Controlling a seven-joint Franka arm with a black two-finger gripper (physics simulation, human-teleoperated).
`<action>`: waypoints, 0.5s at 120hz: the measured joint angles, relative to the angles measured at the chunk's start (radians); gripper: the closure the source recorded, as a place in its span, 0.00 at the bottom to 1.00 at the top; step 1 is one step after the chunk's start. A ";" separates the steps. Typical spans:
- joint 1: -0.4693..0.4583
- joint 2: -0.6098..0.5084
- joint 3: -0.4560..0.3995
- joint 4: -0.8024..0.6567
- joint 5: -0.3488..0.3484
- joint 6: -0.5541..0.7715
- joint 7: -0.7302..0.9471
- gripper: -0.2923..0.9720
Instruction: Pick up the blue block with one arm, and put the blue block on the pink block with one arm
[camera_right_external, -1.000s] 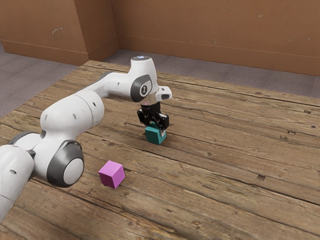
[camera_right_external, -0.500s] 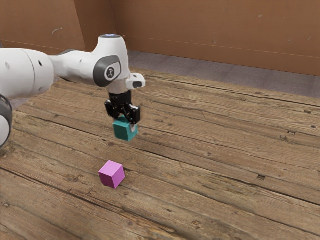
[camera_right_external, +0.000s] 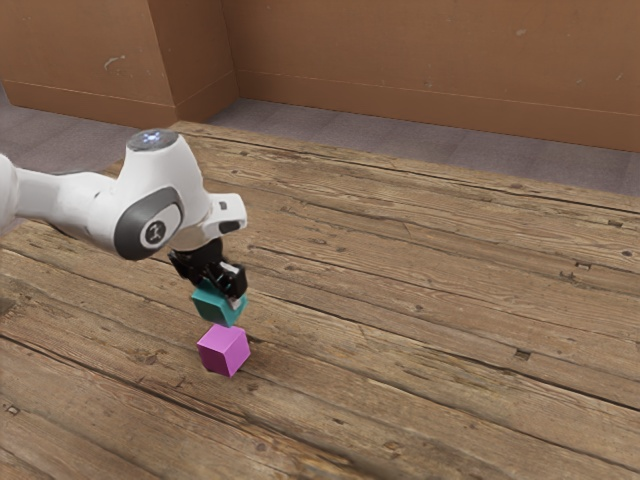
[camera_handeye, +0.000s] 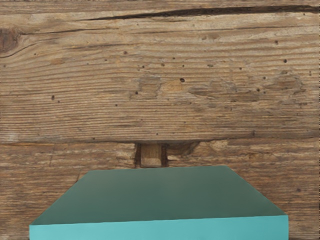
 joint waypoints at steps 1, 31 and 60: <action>0.000 -0.001 0.000 -0.002 0.000 0.002 -0.001 0.47; -0.004 -0.026 0.002 -0.022 0.008 -0.045 -0.026 0.47; 0.002 -0.023 0.004 0.004 0.047 -0.176 -0.040 0.47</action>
